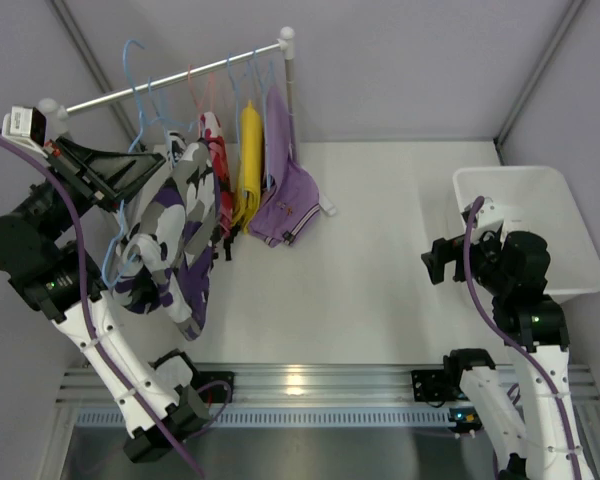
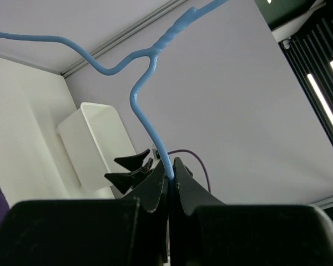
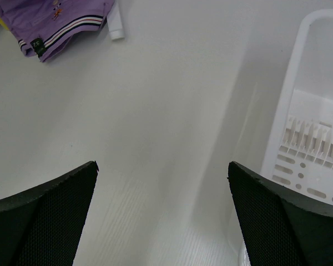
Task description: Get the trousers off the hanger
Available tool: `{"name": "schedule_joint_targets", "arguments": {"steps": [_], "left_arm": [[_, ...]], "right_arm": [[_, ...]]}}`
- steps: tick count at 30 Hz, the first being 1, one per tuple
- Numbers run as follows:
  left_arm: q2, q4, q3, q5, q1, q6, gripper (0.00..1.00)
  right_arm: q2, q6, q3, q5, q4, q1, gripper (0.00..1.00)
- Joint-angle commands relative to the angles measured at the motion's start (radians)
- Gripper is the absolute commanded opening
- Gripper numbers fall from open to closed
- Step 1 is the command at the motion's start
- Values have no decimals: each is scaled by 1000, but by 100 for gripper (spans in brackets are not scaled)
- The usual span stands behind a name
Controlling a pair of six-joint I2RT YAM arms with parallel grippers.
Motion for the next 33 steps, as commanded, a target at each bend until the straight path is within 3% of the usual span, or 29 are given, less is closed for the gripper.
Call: {"name": "schedule_joint_targets", "arguments": {"steps": [1, 6, 14, 20, 21, 26, 28, 30, 33], "left_arm": [[11, 41, 139, -168, -25, -15, 0], [86, -164, 229, -180, -115, 43, 0], [209, -74, 292, -259, -319, 1, 0], [349, -152, 345, -297, -696, 128, 0], [355, -148, 335, -306, -771, 164, 0], [431, -294, 404, -360, -936, 361, 0], [455, -380, 447, -427, -1031, 509, 0], [438, -485, 454, -589, -1135, 697, 0], [465, -557, 478, -782, -1275, 844, 0]], "right_arm": [[9, 9, -6, 15, 22, -11, 99], [24, 23, 0, 24, 33, -11, 99], [34, 23, 5, 42, 28, -12, 99], [52, 28, 8, 51, 34, -12, 99], [57, 26, 10, 54, 34, -11, 99], [63, 16, 31, 50, 31, -11, 99], [57, 23, 51, 24, 33, -11, 100], [43, 38, 74, -10, 39, -12, 100], [18, 66, 92, -39, 65, -11, 99]]}}
